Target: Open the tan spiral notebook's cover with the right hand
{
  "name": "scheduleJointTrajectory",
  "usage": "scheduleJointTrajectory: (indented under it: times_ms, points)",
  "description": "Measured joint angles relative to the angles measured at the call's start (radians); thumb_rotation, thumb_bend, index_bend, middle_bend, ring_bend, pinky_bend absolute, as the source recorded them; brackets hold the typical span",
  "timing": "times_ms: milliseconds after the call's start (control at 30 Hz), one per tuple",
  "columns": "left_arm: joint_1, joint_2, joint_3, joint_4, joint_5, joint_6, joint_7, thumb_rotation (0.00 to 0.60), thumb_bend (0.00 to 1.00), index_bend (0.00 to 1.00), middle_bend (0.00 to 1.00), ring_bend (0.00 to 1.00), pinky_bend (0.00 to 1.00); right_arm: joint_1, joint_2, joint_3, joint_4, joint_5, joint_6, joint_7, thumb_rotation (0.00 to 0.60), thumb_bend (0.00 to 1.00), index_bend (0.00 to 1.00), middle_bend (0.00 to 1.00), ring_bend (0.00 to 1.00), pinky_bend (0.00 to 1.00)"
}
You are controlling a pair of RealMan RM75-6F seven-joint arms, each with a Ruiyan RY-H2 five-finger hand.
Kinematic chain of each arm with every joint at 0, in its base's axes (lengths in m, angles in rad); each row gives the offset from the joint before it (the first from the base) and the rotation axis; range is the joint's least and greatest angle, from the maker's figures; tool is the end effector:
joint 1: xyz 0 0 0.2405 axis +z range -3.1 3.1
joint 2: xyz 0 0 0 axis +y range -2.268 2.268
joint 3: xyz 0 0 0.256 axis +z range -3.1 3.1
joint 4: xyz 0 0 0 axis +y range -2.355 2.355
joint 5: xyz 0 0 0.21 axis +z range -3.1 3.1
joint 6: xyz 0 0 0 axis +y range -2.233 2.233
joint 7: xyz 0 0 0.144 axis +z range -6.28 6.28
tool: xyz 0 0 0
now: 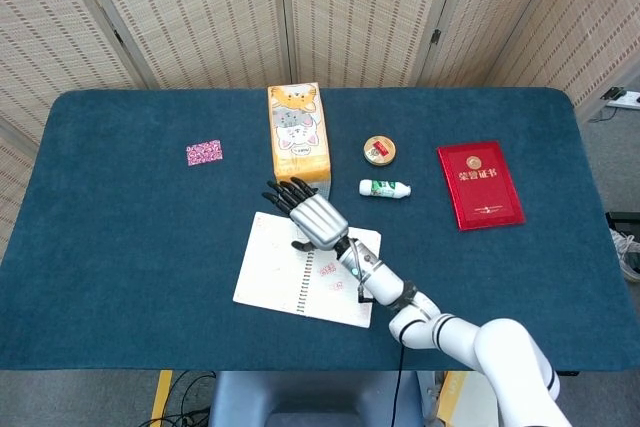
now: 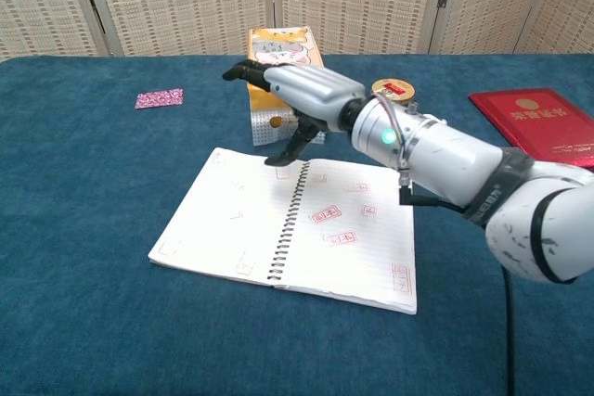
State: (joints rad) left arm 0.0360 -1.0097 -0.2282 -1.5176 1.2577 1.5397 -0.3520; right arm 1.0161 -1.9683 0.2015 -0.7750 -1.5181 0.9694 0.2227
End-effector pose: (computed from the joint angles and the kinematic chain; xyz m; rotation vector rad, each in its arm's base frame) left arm -0.3635 0.1683 0.2579 -0.9121 -0.9198 -1.0183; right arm -0.0599 -0.3930 -0.0992 2.0373 -0.7828 1.3028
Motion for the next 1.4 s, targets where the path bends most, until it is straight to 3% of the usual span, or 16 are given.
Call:
scheduleJointTrajectory:
  times_ms: [200, 300, 533, 667, 800, 1033, 1400]
  points:
    - [-0.016, -0.009, 0.021, -0.018, 0.028, -0.012, 0.07, 0.6, 0.24, 0.19, 0.11, 0.03, 0.19, -0.094, 0.123, -0.019, -0.159, 0.021, 0.062, -0.142, 0.6, 0.22, 0.0, 0.0, 0.0, 0.0]
    - [-0.031, -0.017, 0.039, -0.035, 0.06, -0.025, 0.124, 0.6, 0.24, 0.18, 0.11, 0.03, 0.19, -0.156, 0.21, -0.036, -0.289, 0.045, 0.091, -0.227, 0.6, 0.22, 0.0, 0.0, 0.0, 0.0]
    - [-0.062, -0.048, 0.08, -0.056, 0.14, -0.034, 0.192, 0.6, 0.24, 0.17, 0.11, 0.03, 0.19, -0.347, 0.527, -0.113, -0.734, 0.139, 0.168, -0.446, 0.6, 0.22, 0.0, 0.0, 0.0, 0.0]
    - [-0.07, -0.046, 0.107, -0.071, 0.192, -0.042, 0.191, 0.6, 0.24, 0.17, 0.11, 0.03, 0.19, -0.508, 0.704, -0.166, -0.887, 0.184, 0.285, -0.511, 0.6, 0.22, 0.0, 0.0, 0.0, 0.0]
    - [-0.078, -0.043, 0.143, -0.085, 0.263, -0.044, 0.196, 0.6, 0.24, 0.17, 0.11, 0.03, 0.19, -0.627, 0.775, -0.201, -0.909, 0.198, 0.416, -0.504, 0.6, 0.23, 0.0, 0.0, 0.0, 0.0]
    - [-0.094, -0.052, 0.175, -0.109, 0.283, -0.071, 0.26, 0.6, 0.24, 0.17, 0.11, 0.03, 0.19, -0.813, 0.785, -0.22, -0.83, 0.202, 0.631, -0.44, 0.6, 0.23, 0.0, 0.0, 0.0, 0.0]
    - [-0.102, -0.059, 0.186, -0.115, 0.291, -0.062, 0.272, 0.6, 0.24, 0.17, 0.11, 0.03, 0.19, -0.879, 0.798, -0.186, -0.82, 0.167, 0.665, -0.392, 0.6, 0.23, 0.0, 0.0, 0.0, 0.0]
